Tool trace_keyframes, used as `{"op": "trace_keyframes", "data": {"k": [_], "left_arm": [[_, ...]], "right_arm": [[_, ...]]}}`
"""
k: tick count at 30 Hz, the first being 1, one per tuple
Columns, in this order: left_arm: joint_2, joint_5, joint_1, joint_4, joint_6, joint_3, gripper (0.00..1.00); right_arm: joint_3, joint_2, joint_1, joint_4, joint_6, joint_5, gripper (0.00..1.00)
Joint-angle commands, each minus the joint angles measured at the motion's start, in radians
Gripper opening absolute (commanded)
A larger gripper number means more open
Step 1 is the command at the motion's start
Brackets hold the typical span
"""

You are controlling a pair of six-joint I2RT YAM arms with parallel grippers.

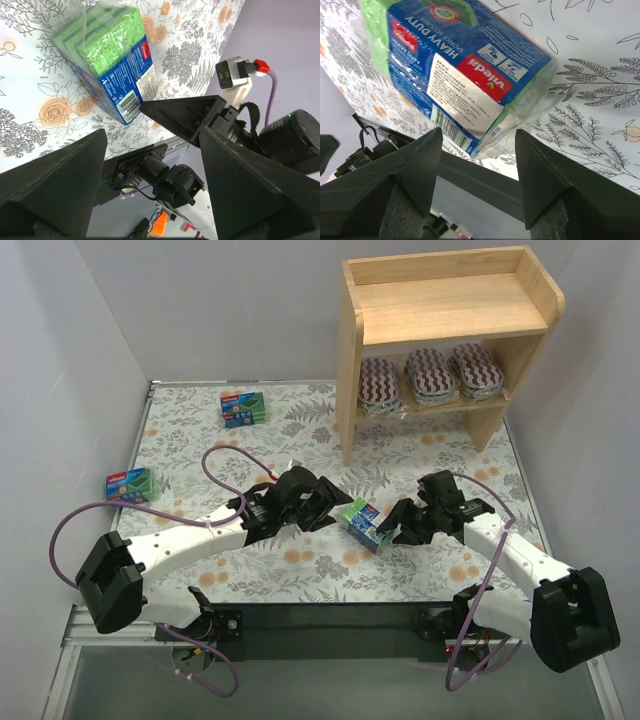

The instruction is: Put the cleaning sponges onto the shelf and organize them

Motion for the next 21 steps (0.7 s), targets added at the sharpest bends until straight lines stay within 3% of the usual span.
{"op": "trace_keyframes", "data": {"k": [1, 4, 12, 21], "left_arm": [[-0.067, -0.072, 0.016, -0.086, 0.027, -0.028, 0.69], [-0.11, -0.072, 0.038, -0.096, 0.021, -0.065, 0.69], [-0.196, -0.093, 0.084, -0.153, 0.029, -0.105, 0.68], [-0.276, -0.149, 0.159, -0.294, 0.138, -0.001, 0.67]], "right_arm": [[-0.011, 0.037, 0.01, 0.056, 0.005, -0.004, 0.52], [-0.034, 0.062, 0.013, 0.084, 0.008, -0.001, 0.44], [-0.04, 0.042, 0.011, 0.091, 0.014, 0.022, 0.01], [0.137, -0.164, -0.015, -0.094, 0.017, -0.07, 0.01]]}}
